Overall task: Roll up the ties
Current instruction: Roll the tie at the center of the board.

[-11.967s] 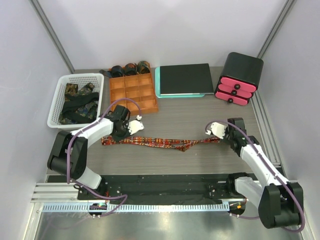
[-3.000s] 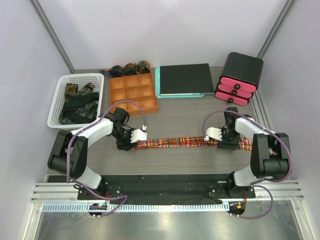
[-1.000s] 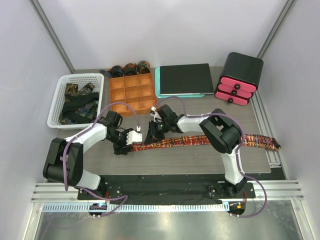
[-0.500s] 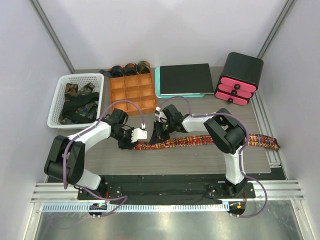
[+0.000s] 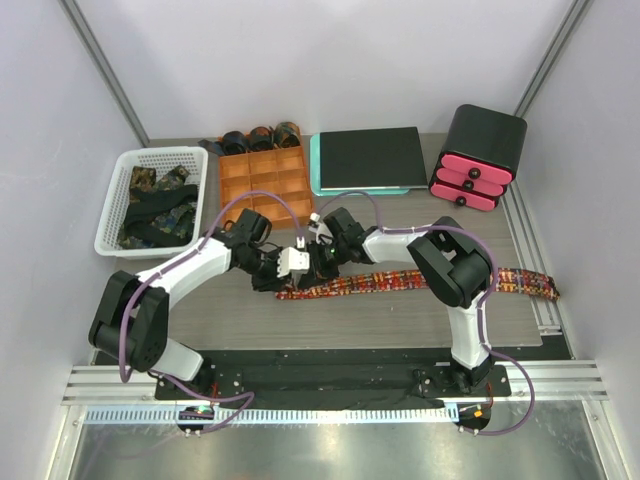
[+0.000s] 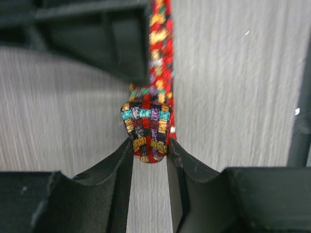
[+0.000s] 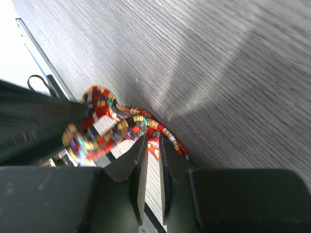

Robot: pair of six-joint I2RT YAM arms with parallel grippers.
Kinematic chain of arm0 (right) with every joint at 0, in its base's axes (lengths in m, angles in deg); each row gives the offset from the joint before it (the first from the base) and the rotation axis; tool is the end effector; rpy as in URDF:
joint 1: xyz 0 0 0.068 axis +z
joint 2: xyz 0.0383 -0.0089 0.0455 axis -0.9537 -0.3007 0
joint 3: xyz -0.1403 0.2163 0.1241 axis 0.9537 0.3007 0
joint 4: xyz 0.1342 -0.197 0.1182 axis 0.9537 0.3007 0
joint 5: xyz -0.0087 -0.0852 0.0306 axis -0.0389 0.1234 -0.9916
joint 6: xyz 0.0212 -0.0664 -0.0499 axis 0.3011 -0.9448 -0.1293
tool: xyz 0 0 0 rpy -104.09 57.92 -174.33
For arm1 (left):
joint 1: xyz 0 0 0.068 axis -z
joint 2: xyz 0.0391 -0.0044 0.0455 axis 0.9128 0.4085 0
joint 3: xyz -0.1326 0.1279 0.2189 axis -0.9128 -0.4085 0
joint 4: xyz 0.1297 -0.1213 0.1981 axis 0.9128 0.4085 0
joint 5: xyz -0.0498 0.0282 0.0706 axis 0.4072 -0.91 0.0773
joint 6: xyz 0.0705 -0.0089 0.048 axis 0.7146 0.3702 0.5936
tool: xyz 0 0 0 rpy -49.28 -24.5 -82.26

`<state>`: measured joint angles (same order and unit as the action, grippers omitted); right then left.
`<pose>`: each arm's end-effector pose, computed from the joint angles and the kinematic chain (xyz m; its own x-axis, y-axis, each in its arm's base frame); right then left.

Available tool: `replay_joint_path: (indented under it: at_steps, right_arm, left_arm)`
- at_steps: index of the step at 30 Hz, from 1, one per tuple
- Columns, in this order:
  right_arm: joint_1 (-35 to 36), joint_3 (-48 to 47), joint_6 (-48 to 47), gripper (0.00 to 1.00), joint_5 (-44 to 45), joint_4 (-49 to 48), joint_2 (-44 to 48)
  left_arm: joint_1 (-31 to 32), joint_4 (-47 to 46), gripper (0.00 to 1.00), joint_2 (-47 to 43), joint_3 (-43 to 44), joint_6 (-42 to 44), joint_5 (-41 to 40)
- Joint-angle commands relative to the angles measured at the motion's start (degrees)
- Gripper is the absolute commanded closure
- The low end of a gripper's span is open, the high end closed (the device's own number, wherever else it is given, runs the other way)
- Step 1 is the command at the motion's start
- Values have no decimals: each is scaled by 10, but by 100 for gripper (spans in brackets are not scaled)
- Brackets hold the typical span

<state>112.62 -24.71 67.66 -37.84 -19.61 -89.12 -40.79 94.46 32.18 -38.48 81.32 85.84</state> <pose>0.2968 0.3109 0.1035 -0.9587 -0.1973 -0.2049 -0.2831 0.5913 0.7551 0.2351 -0.1548 0.1709 -0.0512 0.7954 -0.6039 0.9984 0.0564 -0.0104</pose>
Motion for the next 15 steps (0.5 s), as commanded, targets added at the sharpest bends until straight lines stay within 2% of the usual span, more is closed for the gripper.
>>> replay_joint_path:
  at_steps: [1,7,12,13,15]
  right_arm:
    - [0,-27,-21,78,14,24,3]
    - [-28,-21,-48,64,-25,74,53]
    - [-54,22,-49,45,-72,78,96]
    - [-64,26,-47,38,-78,79,104]
    - [-76,35,-41,36,-96,77,107]
  left_arm:
    - [32,-18,67,-8,23,-32,30]
    - [59,-24,67,2,26,-35,13]
    - [71,-33,67,19,30,-53,-11]
    - [75,-35,67,24,34,-56,-15]
    - [78,-35,67,33,37,-63,-23]
